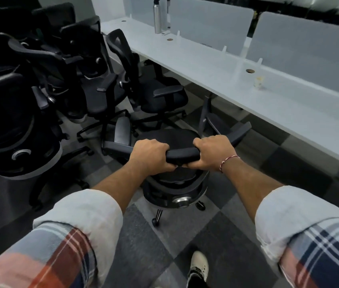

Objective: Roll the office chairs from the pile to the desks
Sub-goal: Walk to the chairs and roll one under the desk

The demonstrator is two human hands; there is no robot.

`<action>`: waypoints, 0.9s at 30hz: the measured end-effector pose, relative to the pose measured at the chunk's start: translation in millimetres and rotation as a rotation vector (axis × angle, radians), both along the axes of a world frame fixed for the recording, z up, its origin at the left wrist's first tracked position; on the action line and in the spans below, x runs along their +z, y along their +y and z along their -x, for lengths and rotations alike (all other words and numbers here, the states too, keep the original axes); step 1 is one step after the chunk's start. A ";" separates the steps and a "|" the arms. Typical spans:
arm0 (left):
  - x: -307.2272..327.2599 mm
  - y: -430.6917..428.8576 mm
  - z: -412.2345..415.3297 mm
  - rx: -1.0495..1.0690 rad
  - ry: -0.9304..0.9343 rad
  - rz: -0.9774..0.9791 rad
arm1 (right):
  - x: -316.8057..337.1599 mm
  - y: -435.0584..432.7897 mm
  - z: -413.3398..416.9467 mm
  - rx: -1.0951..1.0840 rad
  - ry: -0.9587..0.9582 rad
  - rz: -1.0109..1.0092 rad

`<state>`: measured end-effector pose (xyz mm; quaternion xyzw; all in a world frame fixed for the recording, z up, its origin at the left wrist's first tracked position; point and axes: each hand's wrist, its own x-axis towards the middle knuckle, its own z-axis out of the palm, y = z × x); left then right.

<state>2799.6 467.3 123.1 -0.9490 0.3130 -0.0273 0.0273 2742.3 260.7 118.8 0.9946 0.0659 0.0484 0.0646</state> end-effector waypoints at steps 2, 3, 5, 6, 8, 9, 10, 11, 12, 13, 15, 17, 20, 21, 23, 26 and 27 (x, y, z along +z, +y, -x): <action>2.7 22.5 44.8 -0.200 -0.006 -0.016 | -3.5 29.1 73.6 -0.113 -0.080 0.044; 1.5 27.6 57.1 -0.261 -0.016 -0.032 | -4.0 35.9 91.8 -0.152 -0.092 0.025; -4.2 21.7 64.9 -0.272 -0.011 -0.016 | -11.5 31.0 104.0 -0.128 -0.129 0.026; -0.3 22.7 68.6 -0.267 -0.012 -0.015 | -11.2 31.7 106.3 -0.146 -0.095 0.022; -0.5 23.8 69.3 -0.270 -0.024 -0.011 | -9.4 34.4 109.6 -0.152 -0.076 0.005; -3.4 21.7 78.6 -0.320 -0.040 -0.013 | -10.2 33.2 123.9 -0.159 -0.106 0.008; -3.7 19.8 90.3 -0.342 -0.040 -0.006 | -12.6 31.4 137.3 -0.179 -0.113 0.008; -4.5 17.1 101.0 -0.373 -0.036 0.004 | -15.1 30.4 153.2 -0.194 -0.129 -0.001; -5.4 15.9 111.0 -0.400 -0.024 -0.002 | -18.0 31.0 168.7 -0.214 -0.137 0.007; -7.8 14.8 117.5 -0.422 -0.027 0.003 | -19.2 31.9 180.3 -0.223 -0.151 0.005; -5.6 12.0 133.1 -0.434 -0.040 0.010 | -17.0 33.7 201.1 -0.259 -0.146 -0.011; -4.9 6.5 148.3 -0.450 -0.058 0.013 | -14.9 31.4 219.0 -0.294 -0.138 -0.003; -3.5 -0.7 175.0 -0.477 -0.036 0.001 | -14.0 29.1 253.1 -0.344 -0.131 0.007; -3.5 -3.1 184.5 -0.485 -0.035 0.002 | -14.2 28.4 264.8 -0.350 -0.135 0.006; -1.6 -7.5 203.5 -0.498 -0.019 -0.001 | -12.2 27.6 286.6 -0.371 -0.115 0.009; -0.8 -16.0 233.2 -0.523 -0.015 -0.004 | -9.5 24.3 320.4 -0.413 -0.096 0.015; -1.6 -17.4 243.4 -0.536 -0.012 -0.001 | -10.1 24.1 333.1 -0.423 -0.096 0.023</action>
